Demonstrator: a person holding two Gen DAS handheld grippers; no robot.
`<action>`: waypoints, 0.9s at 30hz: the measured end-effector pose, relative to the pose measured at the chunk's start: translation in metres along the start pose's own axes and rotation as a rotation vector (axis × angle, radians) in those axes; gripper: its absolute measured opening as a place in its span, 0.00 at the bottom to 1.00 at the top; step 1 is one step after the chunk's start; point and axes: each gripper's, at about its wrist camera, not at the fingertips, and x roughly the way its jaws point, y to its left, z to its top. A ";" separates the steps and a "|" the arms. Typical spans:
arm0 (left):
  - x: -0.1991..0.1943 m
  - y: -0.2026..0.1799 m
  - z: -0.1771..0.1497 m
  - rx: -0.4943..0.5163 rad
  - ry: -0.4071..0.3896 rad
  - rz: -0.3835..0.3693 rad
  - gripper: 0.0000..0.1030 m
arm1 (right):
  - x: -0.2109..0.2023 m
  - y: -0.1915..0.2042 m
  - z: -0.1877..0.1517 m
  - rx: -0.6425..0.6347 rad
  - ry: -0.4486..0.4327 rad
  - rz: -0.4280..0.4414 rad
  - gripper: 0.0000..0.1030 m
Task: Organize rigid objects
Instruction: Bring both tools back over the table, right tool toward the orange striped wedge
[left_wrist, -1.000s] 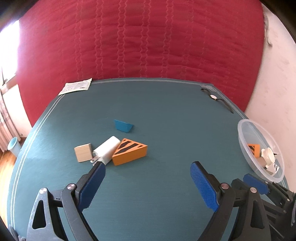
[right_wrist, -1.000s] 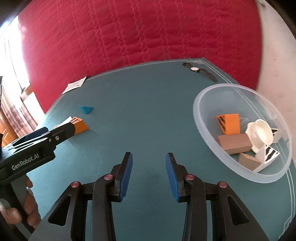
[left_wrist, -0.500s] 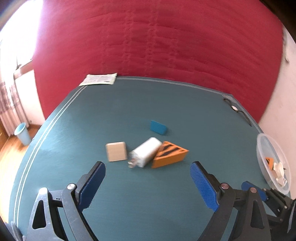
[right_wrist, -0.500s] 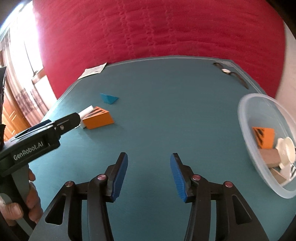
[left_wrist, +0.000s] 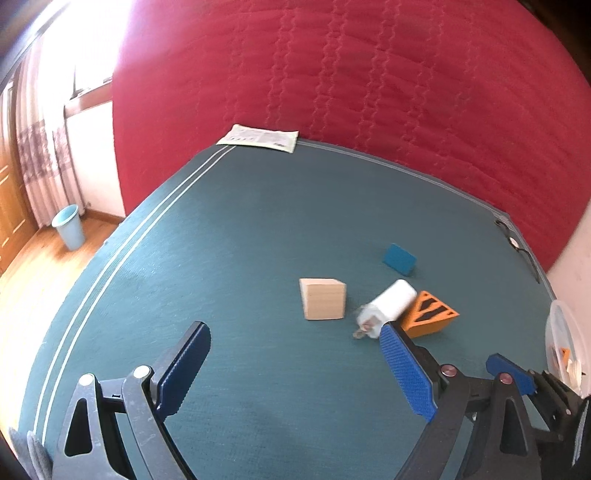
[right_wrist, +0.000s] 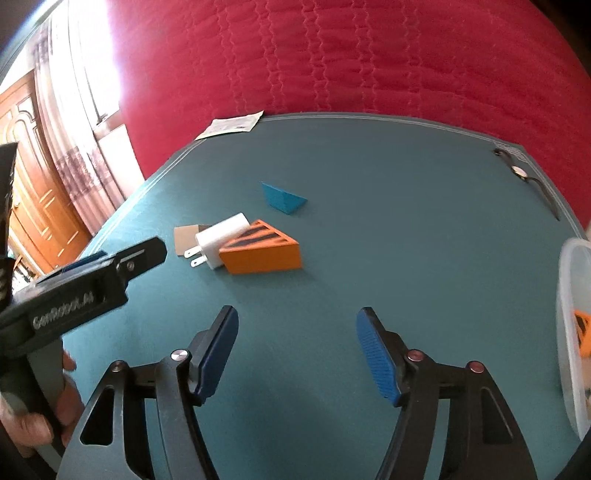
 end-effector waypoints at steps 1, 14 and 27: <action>0.001 0.002 0.000 -0.005 0.002 0.005 0.93 | 0.004 0.002 0.003 -0.003 0.004 0.004 0.66; 0.012 0.017 0.000 -0.050 0.012 0.060 0.93 | 0.044 0.020 0.028 -0.041 0.038 0.009 0.70; 0.017 0.028 0.001 -0.090 0.022 0.078 0.93 | 0.056 0.025 0.035 -0.063 0.017 -0.009 0.62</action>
